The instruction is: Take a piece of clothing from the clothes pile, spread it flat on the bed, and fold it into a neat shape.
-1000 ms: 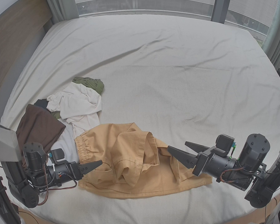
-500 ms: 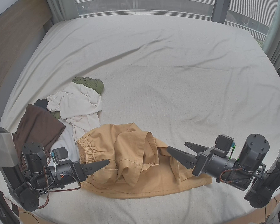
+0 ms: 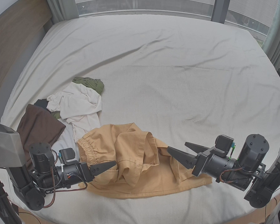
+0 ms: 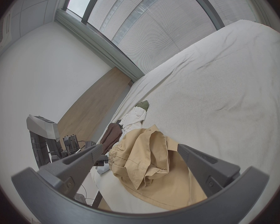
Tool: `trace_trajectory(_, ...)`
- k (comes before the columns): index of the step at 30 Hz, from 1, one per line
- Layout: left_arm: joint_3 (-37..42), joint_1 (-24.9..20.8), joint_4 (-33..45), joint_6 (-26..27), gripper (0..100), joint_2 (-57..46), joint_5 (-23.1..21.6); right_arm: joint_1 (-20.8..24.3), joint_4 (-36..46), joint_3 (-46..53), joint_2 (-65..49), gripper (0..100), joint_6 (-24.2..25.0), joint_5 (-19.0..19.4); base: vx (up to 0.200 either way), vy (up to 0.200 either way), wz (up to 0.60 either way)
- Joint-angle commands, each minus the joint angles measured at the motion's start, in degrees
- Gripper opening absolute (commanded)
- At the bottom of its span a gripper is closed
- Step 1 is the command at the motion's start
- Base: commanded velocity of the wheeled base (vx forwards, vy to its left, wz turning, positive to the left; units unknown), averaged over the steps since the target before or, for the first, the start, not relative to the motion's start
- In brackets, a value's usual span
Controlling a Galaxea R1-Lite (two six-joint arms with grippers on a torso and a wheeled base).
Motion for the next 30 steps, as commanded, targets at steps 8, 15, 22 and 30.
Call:
trace_trajectory(8, -1.0, -0.1, -0.1, -0.1, 100, 1.3, 0.3, 0.1, 0.0, 0.0, 0.0, 100, 0.0, 0.0, 0.0, 0.0, 0.0)
trace_trajectory(15, -1.0, 0.2, -0.1, -0.1, 0, 1.3, 0.3, 0.3, 0.0, 0.1, 0.0, 100, 0.0, 0.0, 0.0, 0.0, 0.0)
trace_trajectory(22, -1.0, 0.4, -0.2, 0.2, 0, 0.3, 0.3, 0.3, 0.0, 0.1, 0.1, 100, 0.1, 0.0, 0.0, 0.0, 0.0)
trace_trajectory(30, -2.5, 3.2, -0.1, -0.2, 0, -5.4, 0.2, 0.6, 0.0, 0.1, 0.2, 100, 0.1, 0.0, 0.0, 0.0, 0.0)
